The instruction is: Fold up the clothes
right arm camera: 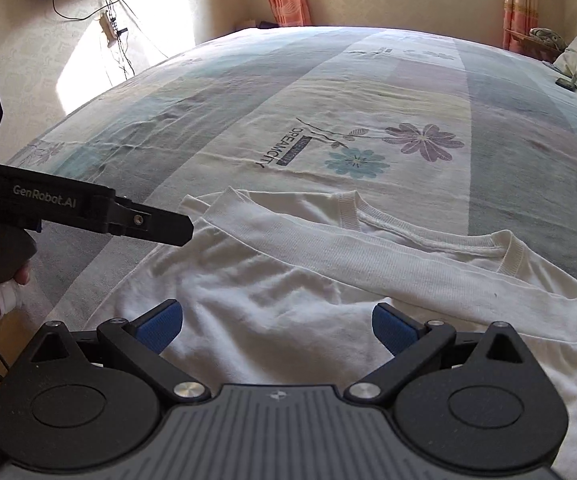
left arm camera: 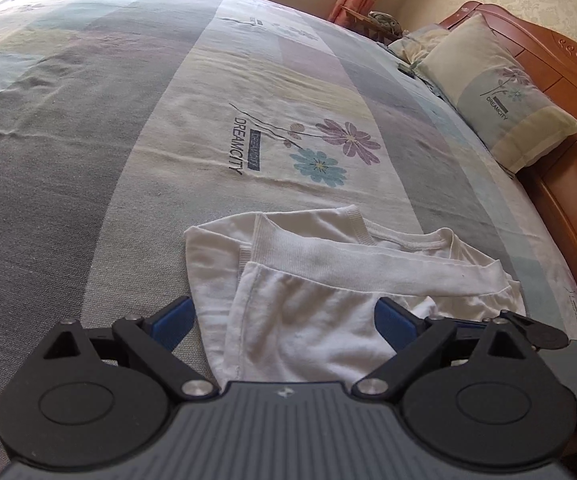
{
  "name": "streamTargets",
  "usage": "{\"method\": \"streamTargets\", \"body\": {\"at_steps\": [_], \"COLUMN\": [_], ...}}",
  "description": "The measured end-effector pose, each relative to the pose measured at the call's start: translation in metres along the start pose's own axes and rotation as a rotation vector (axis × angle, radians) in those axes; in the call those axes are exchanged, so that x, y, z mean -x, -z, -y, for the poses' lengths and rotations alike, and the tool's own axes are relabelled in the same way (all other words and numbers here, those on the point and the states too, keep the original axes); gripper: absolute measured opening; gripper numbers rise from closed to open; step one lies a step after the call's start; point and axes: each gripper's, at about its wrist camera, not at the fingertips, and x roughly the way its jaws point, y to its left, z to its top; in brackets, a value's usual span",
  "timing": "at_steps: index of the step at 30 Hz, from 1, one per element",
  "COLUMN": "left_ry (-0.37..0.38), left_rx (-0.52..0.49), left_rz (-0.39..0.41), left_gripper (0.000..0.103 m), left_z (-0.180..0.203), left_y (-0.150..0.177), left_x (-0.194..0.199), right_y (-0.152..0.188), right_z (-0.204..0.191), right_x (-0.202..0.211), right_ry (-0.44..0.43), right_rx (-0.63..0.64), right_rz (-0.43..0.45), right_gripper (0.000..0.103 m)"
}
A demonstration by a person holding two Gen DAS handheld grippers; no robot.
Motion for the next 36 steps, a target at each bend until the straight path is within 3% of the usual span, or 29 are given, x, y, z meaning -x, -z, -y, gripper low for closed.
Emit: {"method": "streamTargets", "body": {"at_steps": [5, 9, 12, 17, 20, 24, 27, 30, 36], "left_ry": [0.071, 0.198, 0.248, 0.211, 0.212, 0.176, 0.187, 0.186, 0.2], "left_rx": [0.042, 0.012, -0.036, 0.013, 0.023, -0.055, -0.032, 0.006, 0.048], "left_rz": [0.008, -0.003, -0.058, -0.163, -0.16, -0.125, -0.154, -0.133, -0.096], "left_gripper": [0.096, 0.096, 0.097, 0.096, 0.097, 0.098, 0.098, 0.098, 0.098], "left_z": [-0.008, 0.005, 0.019, 0.012, 0.007, 0.01, 0.004, 0.0, -0.009], "left_y": [0.001, -0.004, -0.005, 0.004, 0.002, -0.002, -0.002, -0.005, -0.013], "left_x": [0.007, 0.0, -0.014, -0.044, -0.038, -0.027, -0.035, -0.03, -0.017], "right_y": [0.003, 0.004, 0.009, 0.024, 0.033, 0.03, 0.025, 0.03, 0.027], "right_z": [-0.011, -0.017, -0.011, 0.016, 0.035, 0.04, 0.046, 0.062, 0.074], "right_x": [-0.004, 0.015, 0.019, 0.025, 0.022, 0.04, 0.041, 0.03, 0.031], "right_ry": [0.05, 0.113, 0.177, 0.248, 0.277, 0.258, 0.303, 0.358, 0.343], "right_rx": [0.012, 0.055, 0.045, -0.081, -0.186, -0.214, -0.203, -0.241, -0.272], "right_rz": [-0.048, -0.029, -0.055, -0.096, -0.146, -0.078, -0.059, -0.115, -0.087], "right_gripper": [0.103, 0.103, 0.103, 0.103, 0.103, 0.103, 0.103, 0.103, 0.103]}}
